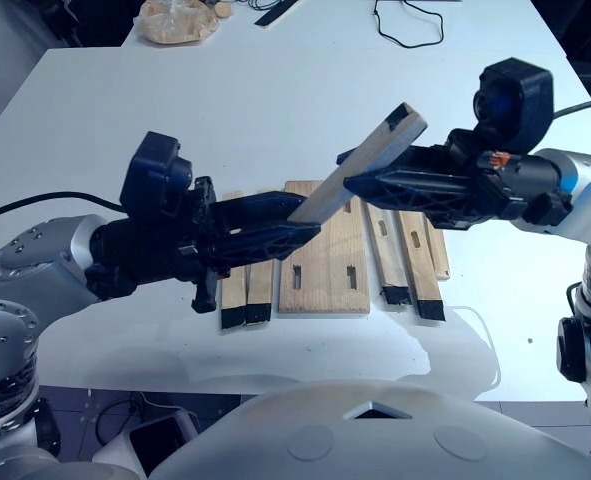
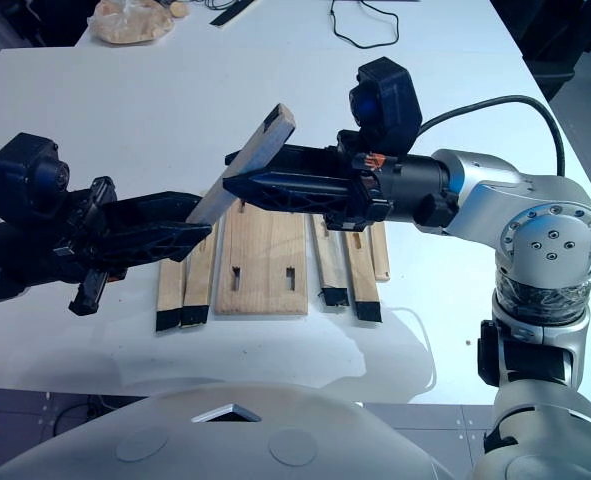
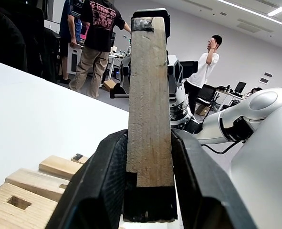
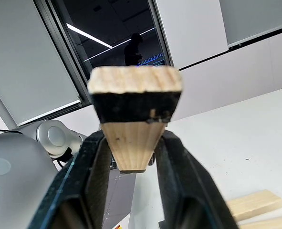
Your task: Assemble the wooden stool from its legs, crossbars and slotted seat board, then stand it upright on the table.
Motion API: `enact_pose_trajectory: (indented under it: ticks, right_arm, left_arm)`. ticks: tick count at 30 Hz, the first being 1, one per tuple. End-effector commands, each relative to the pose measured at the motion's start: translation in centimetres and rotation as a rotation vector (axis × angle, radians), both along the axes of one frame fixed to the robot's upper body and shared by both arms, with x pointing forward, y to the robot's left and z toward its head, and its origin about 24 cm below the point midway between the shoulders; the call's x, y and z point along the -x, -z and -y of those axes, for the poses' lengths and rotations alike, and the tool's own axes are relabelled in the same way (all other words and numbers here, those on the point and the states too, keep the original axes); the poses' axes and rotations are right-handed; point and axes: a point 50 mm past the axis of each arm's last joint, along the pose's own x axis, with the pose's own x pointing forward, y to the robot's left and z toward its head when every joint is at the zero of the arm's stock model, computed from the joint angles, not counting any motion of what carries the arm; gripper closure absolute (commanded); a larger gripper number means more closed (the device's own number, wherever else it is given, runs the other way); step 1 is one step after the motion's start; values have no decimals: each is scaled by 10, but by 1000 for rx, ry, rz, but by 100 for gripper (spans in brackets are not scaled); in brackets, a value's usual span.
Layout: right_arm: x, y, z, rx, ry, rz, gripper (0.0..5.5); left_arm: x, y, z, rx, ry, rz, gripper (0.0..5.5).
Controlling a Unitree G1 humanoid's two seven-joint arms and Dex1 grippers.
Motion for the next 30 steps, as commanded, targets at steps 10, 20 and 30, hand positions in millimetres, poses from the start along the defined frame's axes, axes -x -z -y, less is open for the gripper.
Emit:
enact_pose_trajectory:
  ticks: [10, 20, 30]
  right_arm:
    - [-42, 24, 50, 405, 273, 313, 421]
    - [-59, 67, 115, 839, 164, 512, 421]
    - [-59, 77, 109, 817, 59, 507, 421]
  left_arm:
    - [-16, 22, -11, -113, -237, -36, 253]
    - [-7, 40, -11, -153, -343, -45, 253]
    - [1, 47, -7, -157, -380, -38, 253]
